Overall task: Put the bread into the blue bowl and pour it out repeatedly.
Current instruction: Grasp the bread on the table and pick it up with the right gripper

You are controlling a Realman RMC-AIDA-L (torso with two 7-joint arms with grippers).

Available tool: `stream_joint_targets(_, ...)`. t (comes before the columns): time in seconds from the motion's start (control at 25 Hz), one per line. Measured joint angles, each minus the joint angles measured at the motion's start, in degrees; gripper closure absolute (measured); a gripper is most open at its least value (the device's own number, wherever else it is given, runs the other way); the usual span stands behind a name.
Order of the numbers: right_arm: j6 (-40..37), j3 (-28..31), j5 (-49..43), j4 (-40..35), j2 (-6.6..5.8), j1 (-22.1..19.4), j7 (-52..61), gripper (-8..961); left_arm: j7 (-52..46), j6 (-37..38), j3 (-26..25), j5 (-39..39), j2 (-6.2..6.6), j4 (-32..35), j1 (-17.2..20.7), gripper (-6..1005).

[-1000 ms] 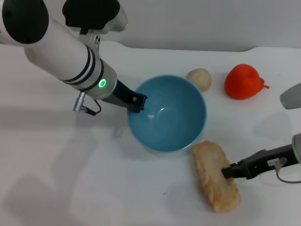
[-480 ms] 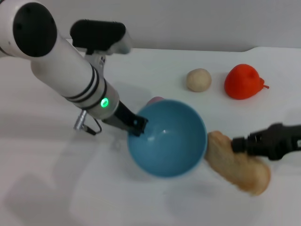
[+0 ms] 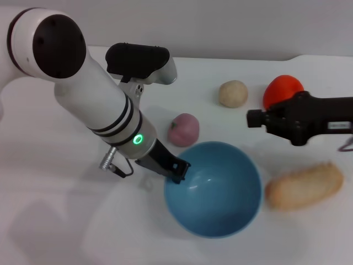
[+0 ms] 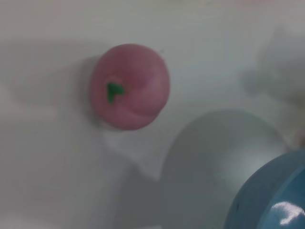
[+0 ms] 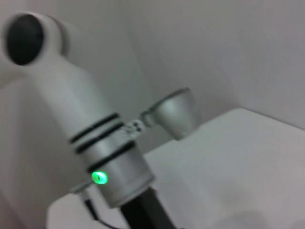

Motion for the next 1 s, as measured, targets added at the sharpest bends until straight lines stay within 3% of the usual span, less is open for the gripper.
stream_joint_targets(0.24, 7.8, -2.9, -0.4, 1.5, -0.25, -1.5, -1.0, 916, 0.0, 0.7, -0.4, -0.2, 0.17, 0.0, 0.1, 1000)
stream_joint_targets(0.56, 7.1, -2.7, -9.5, -9.7, -0.21, -8.3, 1.5, 865, 0.1, 0.8, -0.5, -0.2, 0.38, -0.4, -0.5, 1000)
stream_joint_targets(0.72, 6.7, -2.6, -17.4, -13.4, -0.15, -9.4, 6.4, 674, 0.1, 0.8, -0.6, -0.1, 0.39, -0.4, -1.0, 999)
stream_joint_targets(1.0, 6.0, -3.8, -25.6, -16.6, -0.05, -8.9, 9.3, 517, 0.1, 0.8, -0.6, -0.2, 0.37, -0.4, -1.3, 999)
